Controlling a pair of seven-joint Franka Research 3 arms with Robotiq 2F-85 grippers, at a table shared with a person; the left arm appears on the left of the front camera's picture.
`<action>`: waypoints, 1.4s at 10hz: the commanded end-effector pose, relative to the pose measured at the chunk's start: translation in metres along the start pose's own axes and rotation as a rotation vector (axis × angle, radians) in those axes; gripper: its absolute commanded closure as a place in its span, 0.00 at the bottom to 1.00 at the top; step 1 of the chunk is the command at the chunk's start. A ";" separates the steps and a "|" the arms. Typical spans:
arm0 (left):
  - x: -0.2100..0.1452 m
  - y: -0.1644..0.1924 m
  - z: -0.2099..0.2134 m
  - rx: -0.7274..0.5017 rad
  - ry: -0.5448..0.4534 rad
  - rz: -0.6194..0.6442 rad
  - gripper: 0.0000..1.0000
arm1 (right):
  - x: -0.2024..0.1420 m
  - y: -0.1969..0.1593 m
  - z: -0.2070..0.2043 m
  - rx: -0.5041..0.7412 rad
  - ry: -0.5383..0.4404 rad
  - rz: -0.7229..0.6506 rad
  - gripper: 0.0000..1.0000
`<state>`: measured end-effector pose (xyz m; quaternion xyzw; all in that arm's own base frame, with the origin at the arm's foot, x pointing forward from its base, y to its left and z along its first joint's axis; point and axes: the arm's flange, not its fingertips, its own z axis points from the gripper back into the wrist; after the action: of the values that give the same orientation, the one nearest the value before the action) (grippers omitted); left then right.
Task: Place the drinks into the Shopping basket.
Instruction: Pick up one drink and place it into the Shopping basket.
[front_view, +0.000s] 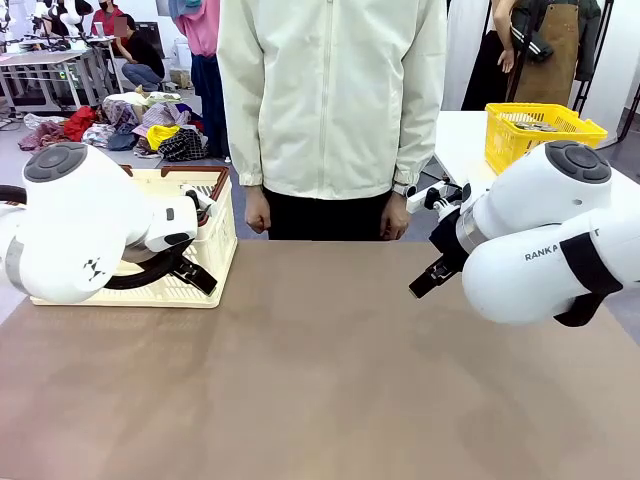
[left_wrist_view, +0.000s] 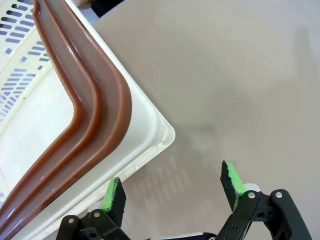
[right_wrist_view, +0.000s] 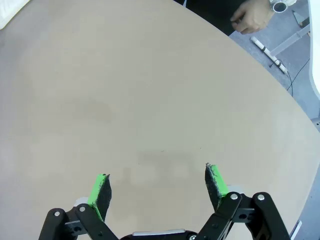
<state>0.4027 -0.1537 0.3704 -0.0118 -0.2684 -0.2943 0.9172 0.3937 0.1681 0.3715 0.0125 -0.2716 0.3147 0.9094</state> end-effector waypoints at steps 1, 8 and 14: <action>0.000 0.001 0.000 0.001 0.000 0.002 0.00 | 0.000 0.000 0.000 0.000 -0.001 0.000 0.00; 0.000 0.001 0.000 0.001 0.000 0.002 0.00 | 0.000 0.000 0.000 0.000 -0.001 0.000 0.00; -0.005 -0.002 0.042 -0.444 0.217 0.142 0.00 | -0.010 -0.010 0.039 0.248 0.224 -0.233 0.00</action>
<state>0.3713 -0.1789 0.3740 -0.1546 -0.1362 -0.3028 0.9305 0.3768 0.1618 0.3705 0.0644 -0.1627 0.2745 0.9456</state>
